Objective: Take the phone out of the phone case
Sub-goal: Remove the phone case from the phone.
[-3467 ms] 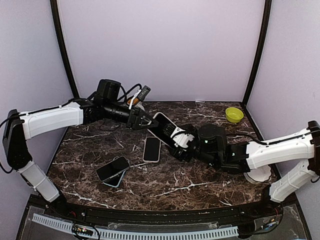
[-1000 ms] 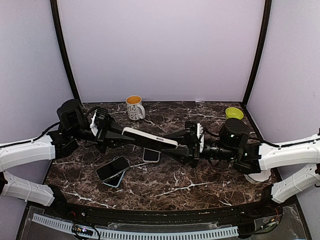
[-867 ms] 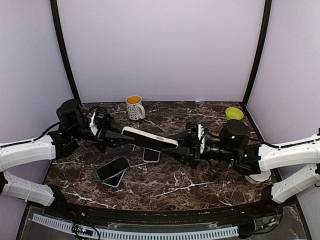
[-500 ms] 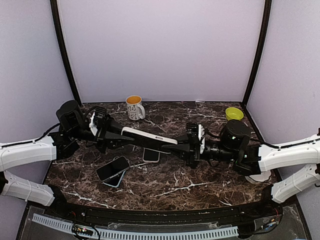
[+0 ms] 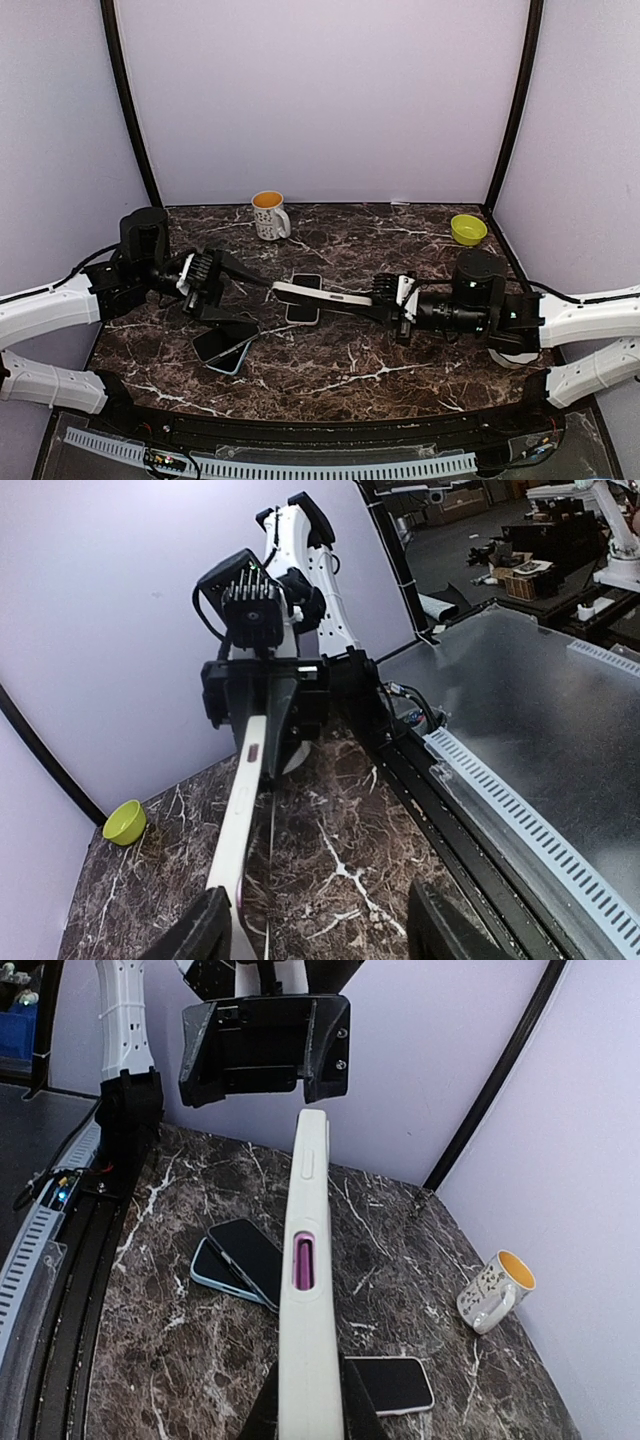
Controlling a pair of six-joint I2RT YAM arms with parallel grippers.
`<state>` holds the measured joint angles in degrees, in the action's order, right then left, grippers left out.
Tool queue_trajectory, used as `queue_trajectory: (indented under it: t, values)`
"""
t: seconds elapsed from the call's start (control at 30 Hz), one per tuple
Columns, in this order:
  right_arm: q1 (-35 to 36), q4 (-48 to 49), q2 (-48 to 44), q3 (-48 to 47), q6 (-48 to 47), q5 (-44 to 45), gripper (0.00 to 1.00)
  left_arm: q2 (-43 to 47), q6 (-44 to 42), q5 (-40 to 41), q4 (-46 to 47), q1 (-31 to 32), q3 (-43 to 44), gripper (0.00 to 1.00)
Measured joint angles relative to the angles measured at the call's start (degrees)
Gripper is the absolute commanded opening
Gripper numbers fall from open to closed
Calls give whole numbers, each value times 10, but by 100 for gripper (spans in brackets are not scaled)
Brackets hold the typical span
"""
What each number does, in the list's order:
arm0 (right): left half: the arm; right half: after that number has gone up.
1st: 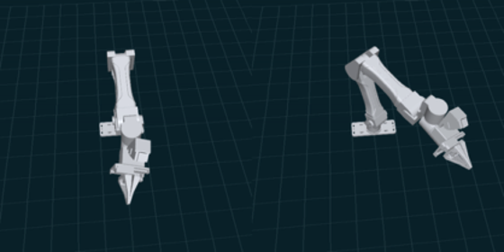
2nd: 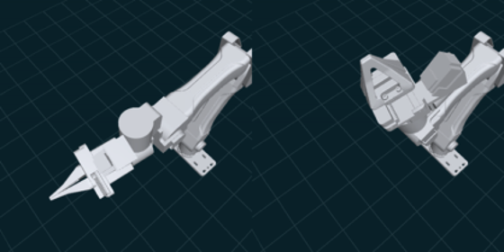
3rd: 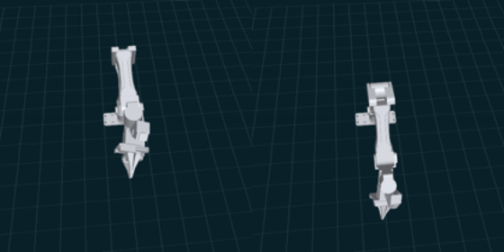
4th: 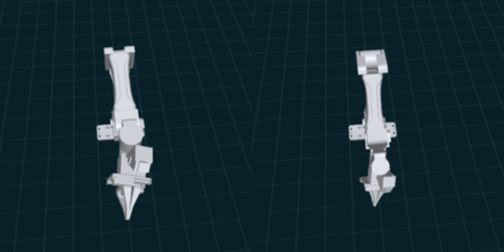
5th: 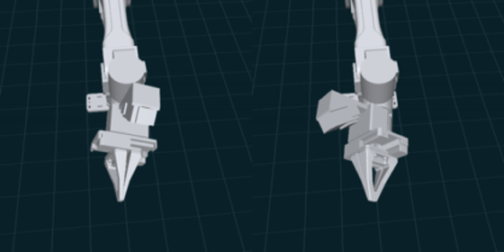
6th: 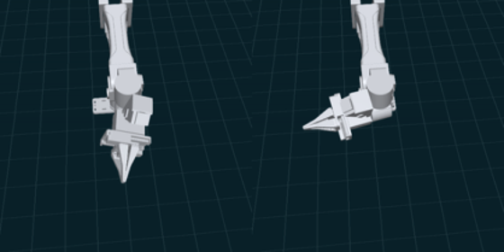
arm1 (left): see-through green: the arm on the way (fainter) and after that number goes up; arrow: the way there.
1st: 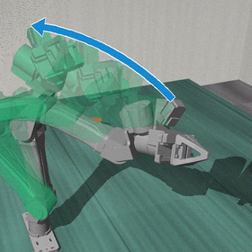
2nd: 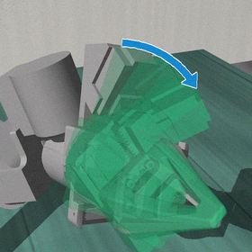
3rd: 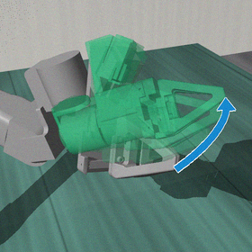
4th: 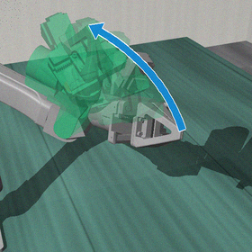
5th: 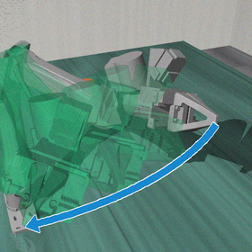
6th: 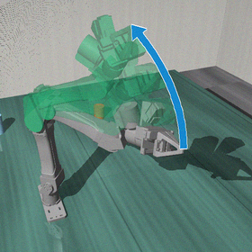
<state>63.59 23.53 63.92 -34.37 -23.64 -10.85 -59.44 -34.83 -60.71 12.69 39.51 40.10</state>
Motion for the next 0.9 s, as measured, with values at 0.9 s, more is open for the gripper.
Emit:
queue_trajectory:
  t: [0.9]
  values:
    - [22, -141, -42, 8, -217, 0, 0, -38, -121, 22, -109, 47, 10, 45]
